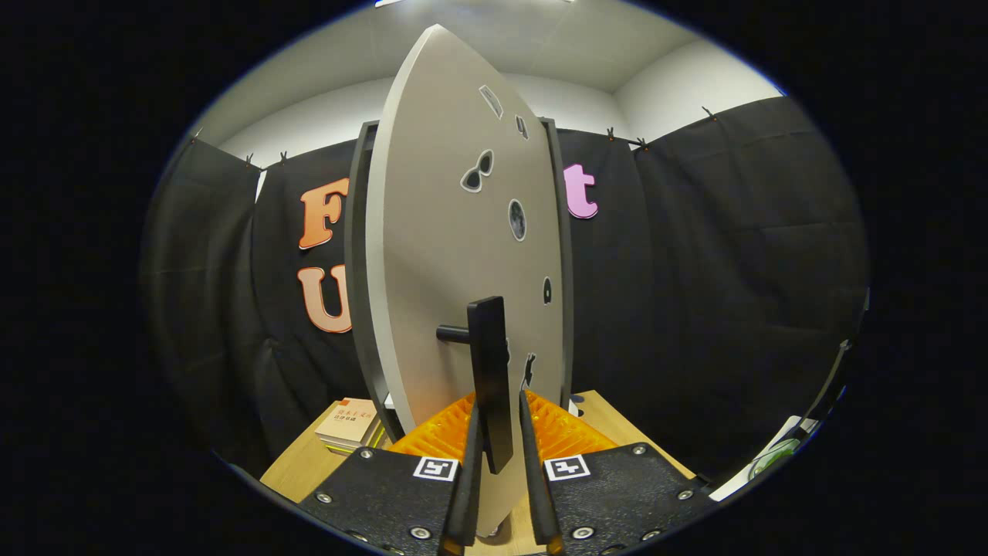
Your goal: Open the shoe cabinet door, grab the shoes and put them into the shoe cabinet, then close the shoe cabinet door.
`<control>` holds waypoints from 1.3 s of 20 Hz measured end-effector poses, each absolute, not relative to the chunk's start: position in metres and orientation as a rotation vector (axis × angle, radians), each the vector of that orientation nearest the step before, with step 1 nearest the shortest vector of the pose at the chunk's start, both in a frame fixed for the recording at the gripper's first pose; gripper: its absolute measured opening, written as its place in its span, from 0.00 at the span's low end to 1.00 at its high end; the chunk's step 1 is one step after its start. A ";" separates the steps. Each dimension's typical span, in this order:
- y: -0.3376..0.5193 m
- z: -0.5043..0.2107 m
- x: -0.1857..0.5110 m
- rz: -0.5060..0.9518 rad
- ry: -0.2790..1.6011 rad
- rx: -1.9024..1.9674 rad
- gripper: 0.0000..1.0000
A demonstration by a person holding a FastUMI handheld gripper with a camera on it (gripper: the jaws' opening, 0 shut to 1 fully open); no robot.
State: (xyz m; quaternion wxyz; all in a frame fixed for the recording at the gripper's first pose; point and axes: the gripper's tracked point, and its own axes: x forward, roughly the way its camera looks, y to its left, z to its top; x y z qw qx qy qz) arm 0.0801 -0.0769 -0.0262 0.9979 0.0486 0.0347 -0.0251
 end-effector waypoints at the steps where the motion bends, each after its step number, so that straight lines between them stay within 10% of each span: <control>1: -0.084 -0.027 0.079 -0.061 0.070 0.095 0.27; 26: -0.197 -0.029 0.058 -0.149 0.073 0.040 0.31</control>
